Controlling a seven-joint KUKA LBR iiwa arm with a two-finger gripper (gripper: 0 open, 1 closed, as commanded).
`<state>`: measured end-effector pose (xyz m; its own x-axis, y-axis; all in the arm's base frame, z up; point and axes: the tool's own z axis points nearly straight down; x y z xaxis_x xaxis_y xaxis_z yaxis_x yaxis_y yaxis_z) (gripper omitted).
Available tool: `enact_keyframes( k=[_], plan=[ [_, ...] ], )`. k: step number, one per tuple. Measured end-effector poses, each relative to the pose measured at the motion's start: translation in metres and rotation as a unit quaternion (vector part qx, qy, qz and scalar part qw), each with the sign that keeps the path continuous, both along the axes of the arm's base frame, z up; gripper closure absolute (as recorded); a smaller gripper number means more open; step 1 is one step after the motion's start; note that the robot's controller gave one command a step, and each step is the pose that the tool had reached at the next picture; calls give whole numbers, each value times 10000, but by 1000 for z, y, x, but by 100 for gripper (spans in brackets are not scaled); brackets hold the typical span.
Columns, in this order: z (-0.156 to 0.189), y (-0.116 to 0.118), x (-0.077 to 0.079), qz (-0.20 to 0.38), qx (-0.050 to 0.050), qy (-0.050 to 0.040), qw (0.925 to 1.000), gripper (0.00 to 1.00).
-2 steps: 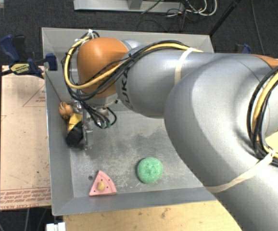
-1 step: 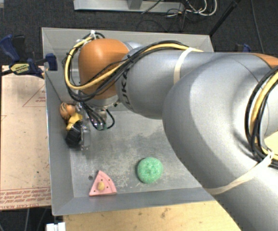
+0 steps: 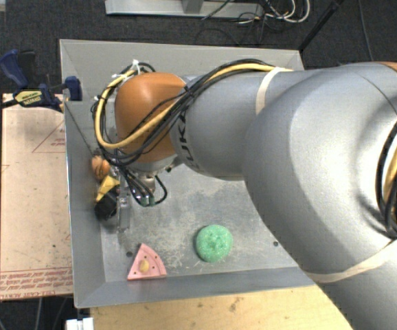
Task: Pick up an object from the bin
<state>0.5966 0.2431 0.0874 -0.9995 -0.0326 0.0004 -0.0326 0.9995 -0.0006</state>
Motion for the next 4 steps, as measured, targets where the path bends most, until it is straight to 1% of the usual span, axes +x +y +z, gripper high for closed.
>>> enact_keyframes(
  k=[1, 2, 3, 4],
  plan=[
    [10, 0, -11, 13, 10, 2, 10000, 0],
    [-12, 7, -5, -458, 13, -32, 9989, 100],
    [-12, 6, -5, -461, 14, -32, 9989, 100],
    [33, 4, -5, -442, -3, 9, 9990, 100]
  ],
)
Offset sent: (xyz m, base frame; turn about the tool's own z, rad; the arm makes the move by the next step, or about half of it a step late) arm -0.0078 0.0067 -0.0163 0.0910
